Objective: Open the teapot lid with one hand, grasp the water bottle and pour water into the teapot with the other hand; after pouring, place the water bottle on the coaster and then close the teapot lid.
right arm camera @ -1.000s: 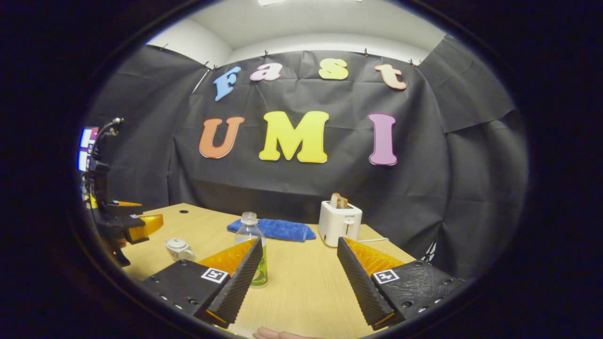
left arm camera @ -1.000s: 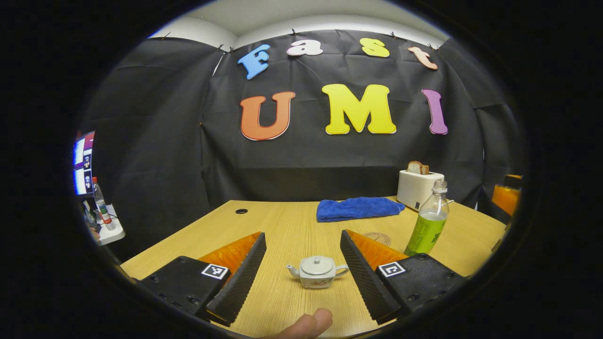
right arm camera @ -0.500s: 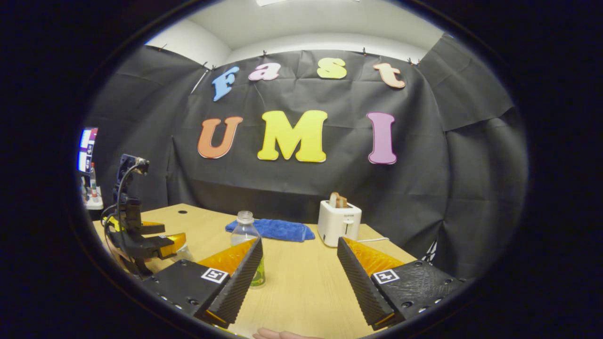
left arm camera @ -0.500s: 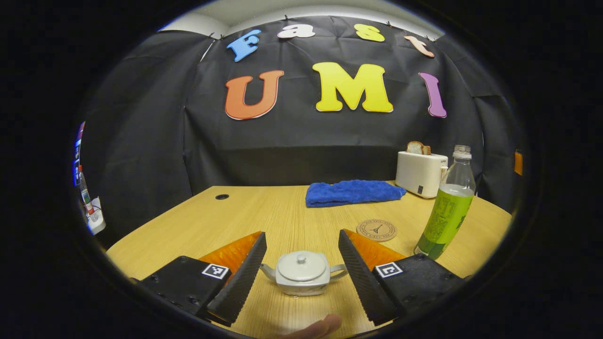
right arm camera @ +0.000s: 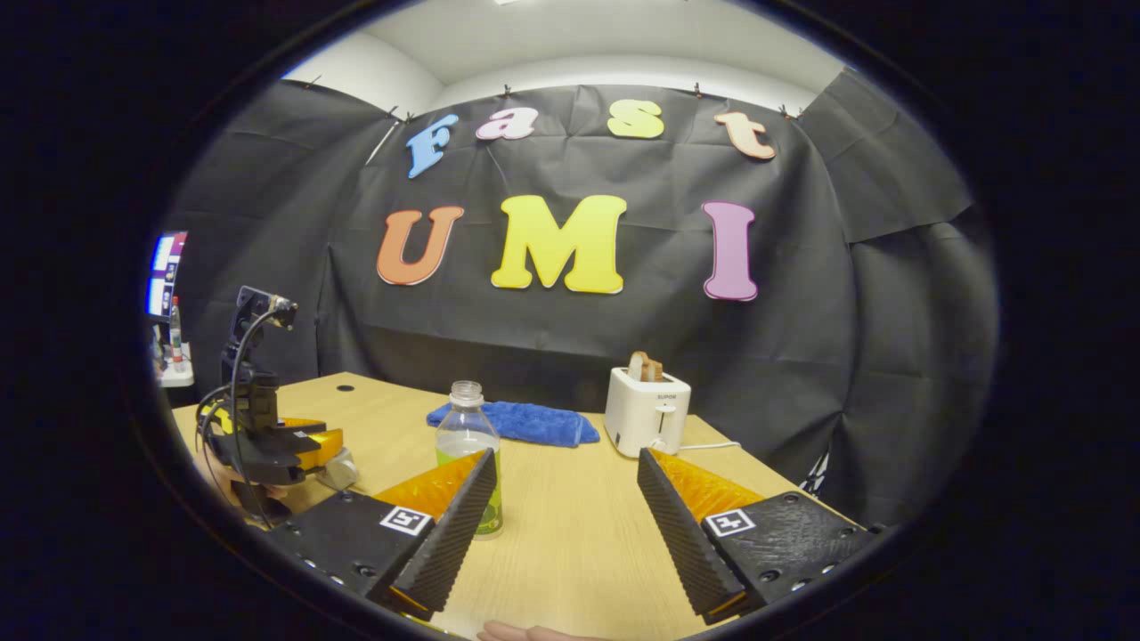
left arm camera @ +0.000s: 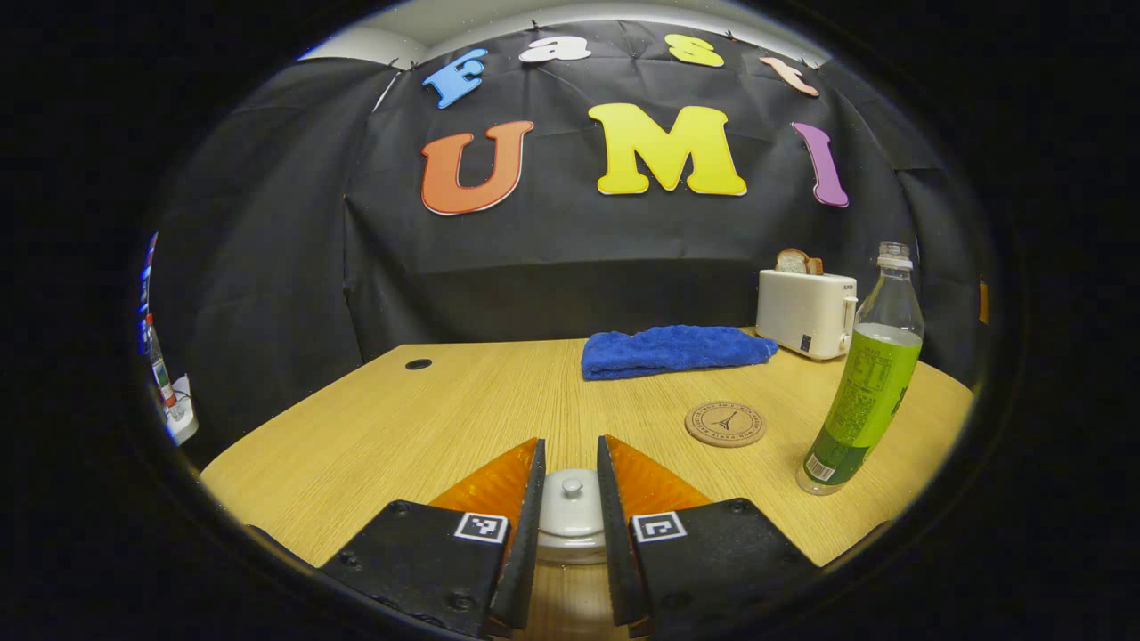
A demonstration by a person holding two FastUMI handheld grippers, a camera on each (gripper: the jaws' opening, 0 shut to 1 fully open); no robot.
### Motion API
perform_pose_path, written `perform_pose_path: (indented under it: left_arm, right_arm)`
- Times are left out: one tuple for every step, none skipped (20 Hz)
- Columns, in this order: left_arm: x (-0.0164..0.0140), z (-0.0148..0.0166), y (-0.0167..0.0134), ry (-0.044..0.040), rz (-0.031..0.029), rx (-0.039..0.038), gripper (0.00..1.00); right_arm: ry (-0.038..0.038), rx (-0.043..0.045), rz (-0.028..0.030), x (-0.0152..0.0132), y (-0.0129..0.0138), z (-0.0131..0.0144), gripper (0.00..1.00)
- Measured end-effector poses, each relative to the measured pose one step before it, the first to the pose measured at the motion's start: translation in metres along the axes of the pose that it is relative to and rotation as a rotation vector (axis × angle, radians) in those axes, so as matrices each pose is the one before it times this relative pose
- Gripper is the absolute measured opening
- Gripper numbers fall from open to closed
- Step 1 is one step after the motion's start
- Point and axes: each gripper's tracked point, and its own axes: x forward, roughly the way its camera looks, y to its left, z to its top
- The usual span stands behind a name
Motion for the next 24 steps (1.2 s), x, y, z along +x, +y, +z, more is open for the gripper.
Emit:
perform_pose_path:
  left_arm:
    - [0.00021,0.00166,0.00303,-0.00273,0.01036,0.00162,0.33]
    - [-0.00146,-0.00138,0.00043,0.00680,0.00843,-0.00255,0.20]
    - [0.00040,0.00169,-0.00066,-0.00563,-0.00298,0.00056,0.16]
    - [0.00153,0.00209,-0.00081,-0.00393,-0.00305,-0.00731,0.12]
    - [-0.00134,0.00134,-0.00024,-0.00336,-0.00200,-0.00895,0.09]
    - [-0.00125,0.00255,0.00049,-0.00563,0.00225,-0.00445,0.06]
    - [-0.00180,0.00486,0.00008,-0.01341,0.00371,0.00044,0.06]
    - [-0.00306,0.00579,0.00051,-0.01070,0.00269,0.00133,0.06]
    - [-0.00320,0.00582,0.00123,-0.01269,0.00519,0.00135,0.06]
    - [-0.00331,0.00557,-0.00028,-0.00355,-0.00704,-0.00024,0.06]
    - [-0.00481,0.00486,-0.00296,-0.00584,-0.01686,-0.00804,0.05]
    - [-0.00597,0.00447,-0.00149,0.00264,-0.01286,-0.00894,0.05]
    - [-0.00733,0.00578,-0.00229,-0.00925,-0.01037,-0.00177,0.05]
    - [-0.00726,0.00761,0.00120,-0.01156,-0.00120,0.00301,0.05]
    - [-0.00754,0.00336,0.00236,0.00912,0.00749,0.00537,0.06]
    - [-0.00846,0.00381,0.00238,0.00201,0.00586,-0.00371,0.06]
    - [-0.00861,0.00467,-0.00003,0.00274,-0.00509,-0.01140,0.05]
    - [-0.00987,0.00563,-0.00166,-0.00573,-0.01796,-0.00810,0.05]
    - [-0.00945,0.00455,0.00082,-0.00083,-0.00387,-0.00126,0.05]
    - [-0.00918,0.00656,0.00589,-0.00734,0.01530,0.00981,0.05]
    - [-0.00947,0.00740,0.00369,-0.01347,0.01027,0.01271,0.06]
    - [-0.01002,0.00800,0.00099,-0.01421,0.00085,0.00523,0.06]
    - [-0.00974,0.00523,0.00002,-0.00570,-0.00152,0.00028,0.05]
    - [-0.00851,0.00337,0.00148,-0.00507,-0.00139,-0.00622,0.05]
  right_arm:
    - [0.00410,0.00314,0.00189,0.00039,0.00094,-0.00087,0.95]
    - [0.00536,0.00177,0.00076,-0.00017,0.00073,-0.00225,0.95]
    - [0.00476,0.00029,0.00157,-0.00040,0.00064,-0.00030,0.97]
    - [0.00375,-0.00010,0.00079,0.00181,-0.00101,-0.00082,0.95]
    - [0.00068,-0.00002,-0.00142,0.00039,-0.00069,0.00022,0.95]
    - [-0.00059,-0.00119,-0.00289,0.00022,-0.00066,-0.00001,0.95]
    - [-0.00218,-0.00083,-0.00239,-0.00098,-0.00053,0.00037,0.95]
    - [-0.00137,-0.00006,-0.00202,-0.00024,-0.00069,0.00030,0.95]
    - [-0.00016,0.00075,-0.00175,-0.00016,0.00034,0.00055,0.95]
    - [-0.00119,0.00354,-0.00094,0.00165,-0.00039,-0.00067,0.95]
    - [0.00165,0.00306,0.00014,0.00068,0.00035,-0.00017,0.95]
    - [0.00307,0.00399,0.00257,0.00035,0.00093,-0.00214,0.95]
    - [0.00634,0.00423,0.00325,0.00194,0.00117,-0.00077,0.95]
    - [0.00555,0.00651,0.00330,0.00135,0.00046,-0.00223,0.95]
    - [0.00592,0.00843,0.00214,0.00005,0.00075,-0.00167,0.95]
    - [0.00627,0.00948,0.00504,0.00163,0.00106,-0.00252,0.95]
    - [0.00688,0.01257,0.00927,0.00067,0.00264,-0.00263,0.95]
    - [0.00560,0.01284,0.01190,0.00074,0.00357,-0.00379,0.95]
    - [0.00308,0.00762,0.01131,0.00068,0.00386,-0.00168,0.95]
    - [0.00345,0.00439,-0.00110,0.00241,0.00111,-0.00298,0.95]
    - [0.00168,0.00507,0.00115,0.00200,0.00260,-0.00260,0.95]
    - [0.00591,0.00786,0.00883,0.00280,0.00542,-0.00566,0.95]
    - [0.00918,0.00831,0.01915,0.00157,0.00761,-0.00599,0.95]
    - [0.01049,0.00061,0.02341,0.00457,0.00838,-0.00623,0.97]
